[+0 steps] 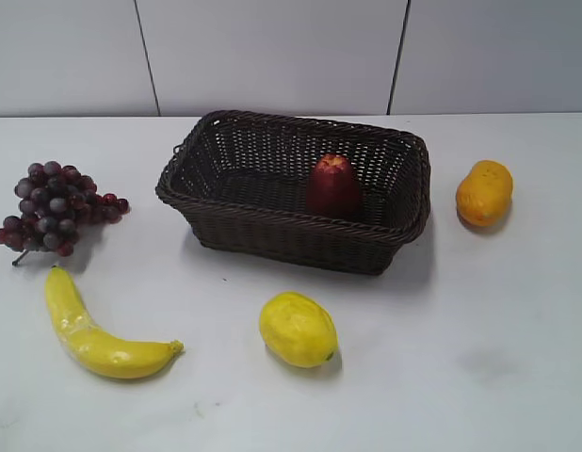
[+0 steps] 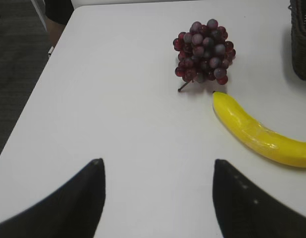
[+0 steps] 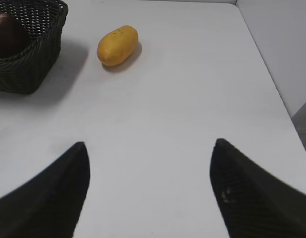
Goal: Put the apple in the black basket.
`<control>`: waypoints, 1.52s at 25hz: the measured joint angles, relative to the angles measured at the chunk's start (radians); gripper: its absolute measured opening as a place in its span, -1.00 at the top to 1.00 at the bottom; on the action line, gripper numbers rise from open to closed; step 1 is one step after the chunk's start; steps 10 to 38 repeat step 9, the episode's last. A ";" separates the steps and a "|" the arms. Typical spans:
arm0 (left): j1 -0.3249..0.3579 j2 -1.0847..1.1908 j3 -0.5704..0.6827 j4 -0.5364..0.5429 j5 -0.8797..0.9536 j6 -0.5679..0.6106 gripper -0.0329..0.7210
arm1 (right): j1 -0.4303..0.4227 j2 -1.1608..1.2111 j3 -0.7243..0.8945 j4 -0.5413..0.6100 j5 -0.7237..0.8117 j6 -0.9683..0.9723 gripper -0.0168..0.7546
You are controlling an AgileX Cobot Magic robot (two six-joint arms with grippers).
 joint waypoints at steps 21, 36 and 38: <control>0.000 0.000 0.000 0.000 0.000 0.000 -0.43 | 0.000 0.000 0.000 0.000 0.000 0.000 -0.53; 0.000 0.000 0.000 0.000 0.000 0.000 -0.43 | 0.000 0.000 0.000 0.000 0.000 0.000 -0.53; 0.000 0.000 0.000 0.000 0.000 0.000 -0.43 | 0.000 0.000 0.000 0.000 0.000 0.000 -0.53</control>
